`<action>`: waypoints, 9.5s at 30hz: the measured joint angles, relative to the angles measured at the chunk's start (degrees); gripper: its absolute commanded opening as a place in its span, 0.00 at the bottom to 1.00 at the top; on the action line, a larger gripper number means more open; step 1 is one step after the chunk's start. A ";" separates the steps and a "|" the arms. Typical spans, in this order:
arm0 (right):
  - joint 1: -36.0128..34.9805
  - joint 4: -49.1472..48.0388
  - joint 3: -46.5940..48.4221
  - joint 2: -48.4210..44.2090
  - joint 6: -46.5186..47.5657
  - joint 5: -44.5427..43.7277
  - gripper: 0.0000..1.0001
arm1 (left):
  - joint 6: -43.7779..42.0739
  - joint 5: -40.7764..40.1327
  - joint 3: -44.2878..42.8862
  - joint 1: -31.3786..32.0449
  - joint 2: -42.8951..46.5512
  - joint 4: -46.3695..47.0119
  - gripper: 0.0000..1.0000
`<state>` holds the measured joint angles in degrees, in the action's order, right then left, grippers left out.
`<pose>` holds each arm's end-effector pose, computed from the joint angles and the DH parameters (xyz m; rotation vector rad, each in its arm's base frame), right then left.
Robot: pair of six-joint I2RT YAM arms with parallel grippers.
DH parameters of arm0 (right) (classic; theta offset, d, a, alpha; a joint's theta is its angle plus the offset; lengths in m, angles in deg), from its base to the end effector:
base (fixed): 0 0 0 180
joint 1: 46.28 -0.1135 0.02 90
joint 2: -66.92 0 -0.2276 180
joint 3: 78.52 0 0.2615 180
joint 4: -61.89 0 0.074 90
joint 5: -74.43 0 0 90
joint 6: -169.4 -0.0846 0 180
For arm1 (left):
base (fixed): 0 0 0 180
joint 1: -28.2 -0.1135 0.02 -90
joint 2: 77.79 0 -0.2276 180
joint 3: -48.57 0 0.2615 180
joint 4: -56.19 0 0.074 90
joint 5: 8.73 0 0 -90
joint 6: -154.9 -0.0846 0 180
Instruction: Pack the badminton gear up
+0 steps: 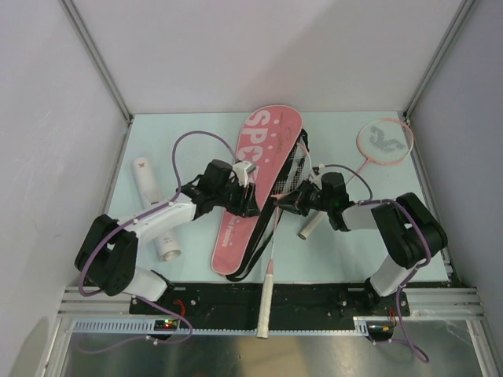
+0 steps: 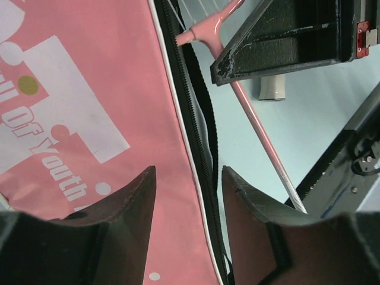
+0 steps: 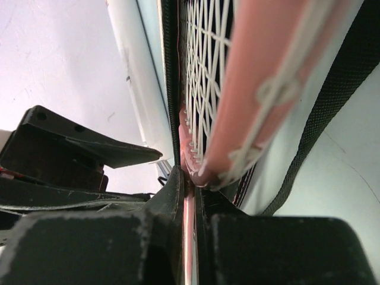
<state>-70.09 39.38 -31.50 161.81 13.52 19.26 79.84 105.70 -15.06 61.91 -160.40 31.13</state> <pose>0.2956 0.1833 0.0849 0.3951 2.2848 1.5205 0.2689 -0.2215 0.1492 0.6158 2.3592 -0.9031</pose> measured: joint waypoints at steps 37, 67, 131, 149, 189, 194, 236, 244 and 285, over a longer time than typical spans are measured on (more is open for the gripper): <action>-2.16 -1.31 -0.15 1.01 -0.96 -1.57 0.00 | -4.42 -40.00 -1.05 16.41 -8.37 -1.07 0.08; -3.10 1.68 4.31 0.31 -2.95 -7.78 0.00 | -6.64 -35.21 10.80 16.41 11.15 2.47 0.00; 1.84 37.77 18.23 -5.51 9.46 -21.92 0.57 | 15.19 -28.68 12.94 13.44 11.10 6.49 0.00; 12.15 60.33 17.14 -12.92 10.45 -38.10 0.57 | 15.78 -24.79 12.39 11.43 6.10 8.17 0.00; -13.16 72.35 10.84 -14.10 8.48 -43.43 0.47 | 22.58 -23.61 17.03 4.61 8.81 14.32 0.00; -9.38 72.13 10.58 -16.90 12.37 -43.71 0.55 | 22.58 -23.78 17.77 4.35 10.71 14.51 0.00; 8.98 59.76 23.41 2.08 24.81 -46.69 0.00 | 27.21 -16.65 14.88 4.24 6.60 18.62 0.00; 5.81 64.08 17.55 -11.67 26.05 -48.06 0.00 | 27.52 -16.24 8.20 4.31 -1.05 20.59 0.00; -13.00 62.51 19.12 -11.61 20.96 -42.07 0.00 | 19.26 -12.92 7.23 7.43 -4.50 22.64 0.00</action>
<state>-83.09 101.89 -12.37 150.21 34.48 -22.82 99.10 92.78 -7.83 69.34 -164.90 53.78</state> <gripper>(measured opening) 0.031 0.033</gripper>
